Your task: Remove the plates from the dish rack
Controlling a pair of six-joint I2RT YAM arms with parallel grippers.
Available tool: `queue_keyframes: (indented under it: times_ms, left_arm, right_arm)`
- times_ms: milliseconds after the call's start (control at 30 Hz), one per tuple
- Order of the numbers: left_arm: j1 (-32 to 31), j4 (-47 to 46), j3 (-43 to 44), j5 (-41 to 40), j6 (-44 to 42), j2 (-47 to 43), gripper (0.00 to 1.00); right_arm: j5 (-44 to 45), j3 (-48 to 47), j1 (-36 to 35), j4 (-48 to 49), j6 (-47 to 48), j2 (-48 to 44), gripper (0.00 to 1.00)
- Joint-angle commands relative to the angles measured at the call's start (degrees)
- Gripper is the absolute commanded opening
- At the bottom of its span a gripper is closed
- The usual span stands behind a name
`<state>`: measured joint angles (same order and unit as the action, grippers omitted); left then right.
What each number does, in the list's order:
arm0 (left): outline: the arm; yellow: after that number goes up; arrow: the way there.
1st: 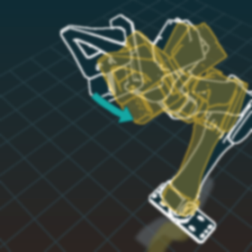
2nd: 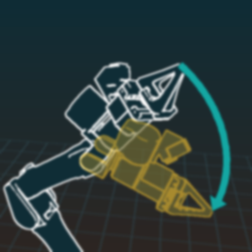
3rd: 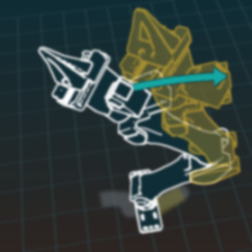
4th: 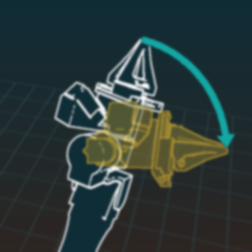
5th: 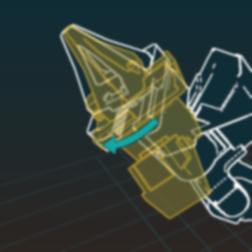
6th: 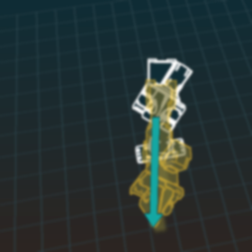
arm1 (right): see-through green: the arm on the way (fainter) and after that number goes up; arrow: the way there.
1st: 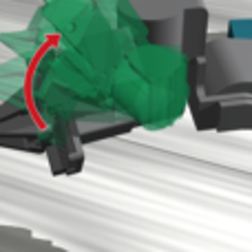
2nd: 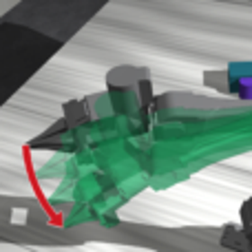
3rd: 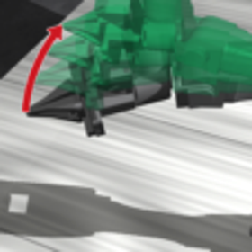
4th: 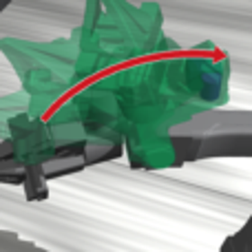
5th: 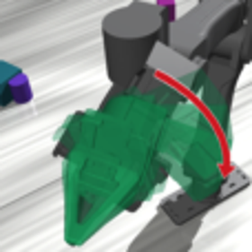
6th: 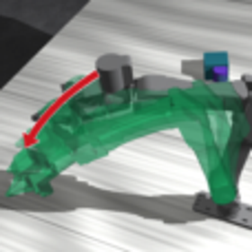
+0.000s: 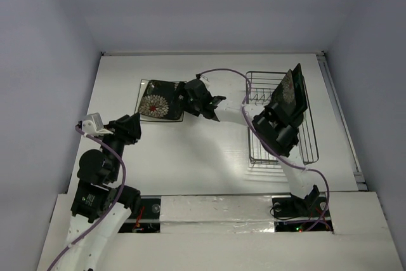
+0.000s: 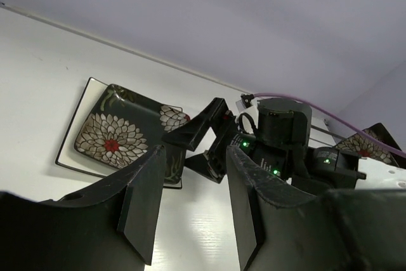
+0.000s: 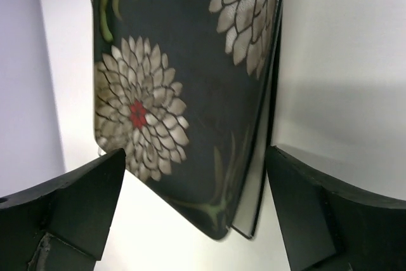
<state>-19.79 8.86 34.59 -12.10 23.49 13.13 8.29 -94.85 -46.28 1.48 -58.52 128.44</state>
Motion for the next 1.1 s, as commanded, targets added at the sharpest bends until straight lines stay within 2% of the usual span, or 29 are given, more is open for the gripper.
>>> queue_keyframes:
  times_ms: [0, 100, 200, 233, 267, 300, 333, 367, 400, 500, 533, 567, 633, 667, 733, 900, 1067]
  left_arm:
    - [0.2, -2.5, 0.2, 0.2, -0.2, -0.8, 0.40]
    - [0.2, -2.5, 0.2, 0.2, -0.2, -1.0, 0.40]
    - [0.2, -2.4, 0.2, 0.2, -0.2, -1.1, 0.40]
    - [0.2, -2.5, 0.3, 0.2, -0.3, -1.2, 0.40]
    - [0.2, -2.4, 0.3, 0.2, -0.2, -1.1, 0.40]
    - [0.2, -2.4, 0.2, 0.2, -0.2, -1.3, 0.40]
    - [0.2, -2.5, 0.2, 0.2, -0.3, -1.3, 0.39]
    - [0.2, -2.6, 0.1, 0.2, -0.3, -1.6, 0.37]
    - [0.2, -2.7, 0.0, 0.2, -0.2, -1.8, 0.25]
    - [0.2, -1.9, 1.0, 0.2, -0.7, -2.9, 0.00]
    - [-0.4, -1.9, 1.0, 0.2, -0.8, -3.6, 0.00]
    - [-0.4, -1.7, 0.9, 0.2, -0.8, -3.7, 0.00]
    - [-1.0, -2.0, 0.7, 0.2, -0.6, -3.5, 0.00]
    - [-1.0, -2.2, 0.6, 0.2, -0.5, -3.1, 0.00]
    - [-1.0, -2.2, 0.6, 0.2, -0.5, -3.1, 0.05]
    - [-2.8, -1.9, 0.7, 0.2, -0.5, -4.0, 0.22]
    - [-3.3, -1.8, 0.7, 0.2, -0.6, -4.6, 0.27]
  right_arm:
    - [-4.0, -2.3, 1.5, -5.9, 7.2, -4.7, 0.97]
    - [-1.8, -0.5, 1.5, -8.4, 11.2, -9.1, 0.96]
    - [1.7, 3.2, 1.5, -12.1, 16.8, -17.5, 0.80]
    - [3.0, 4.6, 2.2, -13.2, 20.5, -20.2, 0.50]
    - [6.6, 7.9, 2.9, -14.5, 22.3, -23.3, 0.29]
    - [7.8, 9.6, 4.0, -17.7, 23.9, -29.2, 0.13]
    - [8.6, 11.4, 5.2, -19.5, 26.5, -32.3, 0.02]
    - [10.8, 15.5, 8.4, -21.1, 27.7, -35.4, 0.00]
    - [12.0, 17.5, 10.2, -24.0, 29.0, -41.6, 0.00]
    - [17.2, 22.1, 17.5, -31.1, 32.8, -51.8, 0.00]
    - [18.6, 22.9, 19.3, -32.6, 34.5, -53.6, 0.00]
    - [20.5, 23.3, 21.0, -34.2, 35.5, -55.3, 0.07]
    - [21.2, 23.6, 25.3, -38.2, 38.3, -58.9, 0.27]
    - [21.3, 23.2, 26.6, -39.4, 39.0, -59.6, 0.41]
    - [21.9, 21.7, 28.8, -41.9, 40.4, -60.3, 0.54]
    - [22.0, 18.3, 31.3, -45.9, 40.5, -57.8, 0.55]
    - [20.6, 16.5, 33.4, -47.1, 41.9, -52.3, 0.55]
